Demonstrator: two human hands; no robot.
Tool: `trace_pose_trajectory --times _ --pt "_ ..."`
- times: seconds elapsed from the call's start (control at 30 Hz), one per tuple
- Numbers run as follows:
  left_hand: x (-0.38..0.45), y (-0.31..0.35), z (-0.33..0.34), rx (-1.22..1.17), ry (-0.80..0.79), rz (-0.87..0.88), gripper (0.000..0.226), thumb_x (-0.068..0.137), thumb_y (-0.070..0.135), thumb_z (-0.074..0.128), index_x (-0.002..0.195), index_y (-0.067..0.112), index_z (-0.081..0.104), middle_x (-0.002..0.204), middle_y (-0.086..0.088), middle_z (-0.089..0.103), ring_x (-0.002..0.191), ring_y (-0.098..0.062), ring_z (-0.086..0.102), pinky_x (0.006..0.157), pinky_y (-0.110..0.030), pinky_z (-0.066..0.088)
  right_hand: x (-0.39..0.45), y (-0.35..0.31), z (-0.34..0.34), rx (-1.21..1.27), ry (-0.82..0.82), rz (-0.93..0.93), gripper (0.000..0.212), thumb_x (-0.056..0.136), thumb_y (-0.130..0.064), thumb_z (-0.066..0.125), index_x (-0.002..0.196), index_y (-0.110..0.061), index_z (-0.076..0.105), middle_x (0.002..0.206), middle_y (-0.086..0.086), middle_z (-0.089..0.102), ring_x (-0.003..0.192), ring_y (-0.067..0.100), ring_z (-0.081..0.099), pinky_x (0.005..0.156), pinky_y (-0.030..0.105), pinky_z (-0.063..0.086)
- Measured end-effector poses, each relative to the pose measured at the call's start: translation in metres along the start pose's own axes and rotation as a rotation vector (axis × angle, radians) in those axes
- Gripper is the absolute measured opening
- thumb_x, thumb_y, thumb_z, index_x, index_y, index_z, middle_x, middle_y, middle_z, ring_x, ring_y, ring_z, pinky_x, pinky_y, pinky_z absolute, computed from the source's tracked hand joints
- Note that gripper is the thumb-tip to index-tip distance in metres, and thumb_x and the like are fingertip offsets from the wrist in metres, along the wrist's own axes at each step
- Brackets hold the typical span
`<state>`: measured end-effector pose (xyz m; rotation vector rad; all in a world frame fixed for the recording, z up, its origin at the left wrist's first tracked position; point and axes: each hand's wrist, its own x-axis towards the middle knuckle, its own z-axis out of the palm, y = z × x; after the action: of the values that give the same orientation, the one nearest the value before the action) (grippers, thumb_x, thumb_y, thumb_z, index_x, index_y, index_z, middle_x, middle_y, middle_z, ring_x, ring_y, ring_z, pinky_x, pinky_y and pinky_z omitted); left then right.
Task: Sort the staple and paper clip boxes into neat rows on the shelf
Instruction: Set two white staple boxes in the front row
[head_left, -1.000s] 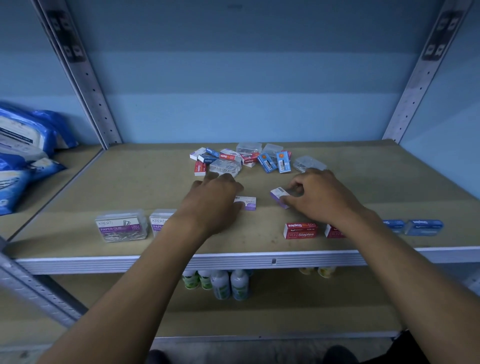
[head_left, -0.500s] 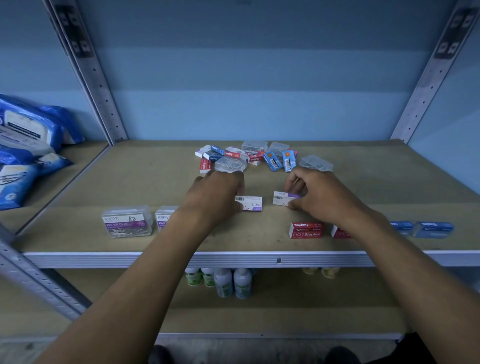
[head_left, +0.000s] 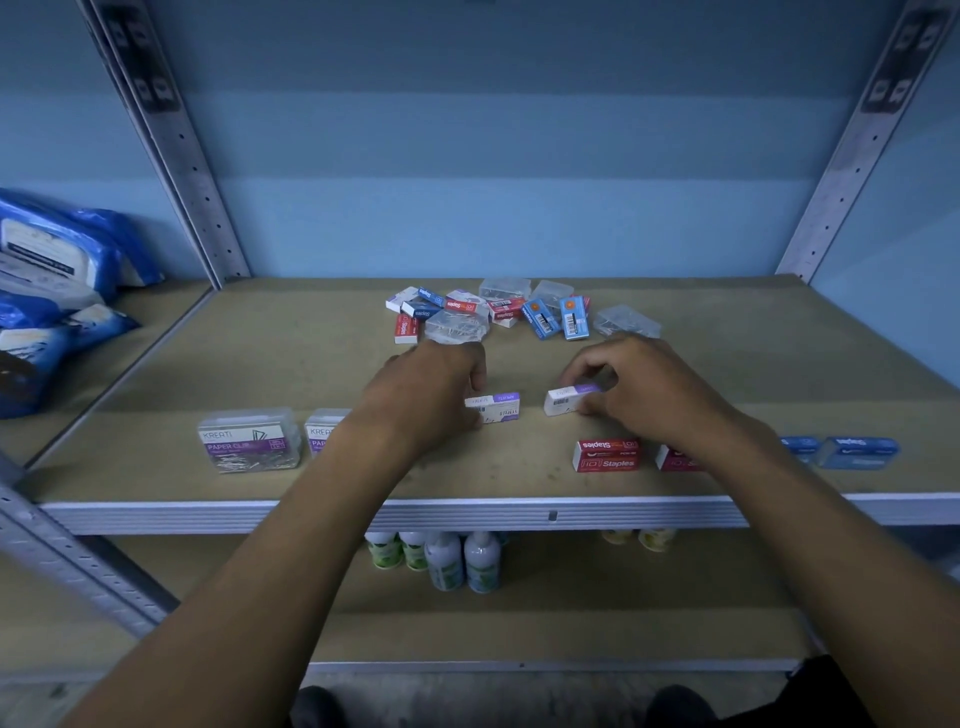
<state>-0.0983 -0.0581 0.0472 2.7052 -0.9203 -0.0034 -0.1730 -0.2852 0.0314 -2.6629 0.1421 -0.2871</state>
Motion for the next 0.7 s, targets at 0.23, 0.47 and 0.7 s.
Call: trace_pose_trajectory --times 0.23,0.47,0.7 --pt "-0.004 0.004 0.0 0.055 -0.047 0.109 0.046 0.089 0.047 0.056 0.134 0.039 0.047 0.128 0.003 0.057 0.121 -0.025 0.05 0.099 -0.044 0.046 -0.001 -0.005 -0.003 -0.037 -0.038 -0.033 0.033 0.087 -0.013 0.064 0.099 -0.042 0.077 0.079 -0.024 0.059 0.074 -0.003 0.055 0.063 0.018 0.04" --pt "0.0 -0.003 -0.007 0.152 -0.102 0.229 0.063 0.085 0.004 0.056 0.13 0.048 0.05 0.153 0.009 0.031 0.142 -0.023 0.025 0.107 -0.049 0.038 -0.004 -0.011 -0.002 -0.047 -0.052 0.029 0.026 0.087 -0.055 0.065 0.108 -0.041 0.07 0.076 -0.022 0.055 0.08 0.003 0.057 0.062 0.026 0.04" --pt "0.009 -0.014 0.0 0.004 -0.1 0.249 0.05 0.076 0.032 0.077 0.12 0.041 0.056 0.131 0.014 0.053 0.123 -0.015 0.048 0.1 -0.041 0.045 -0.009 -0.018 -0.003 -0.018 -0.045 0.002 0.016 0.084 -0.051 0.073 0.09 -0.036 0.073 0.084 -0.016 0.066 0.084 0.002 0.062 0.071 0.028 0.052"
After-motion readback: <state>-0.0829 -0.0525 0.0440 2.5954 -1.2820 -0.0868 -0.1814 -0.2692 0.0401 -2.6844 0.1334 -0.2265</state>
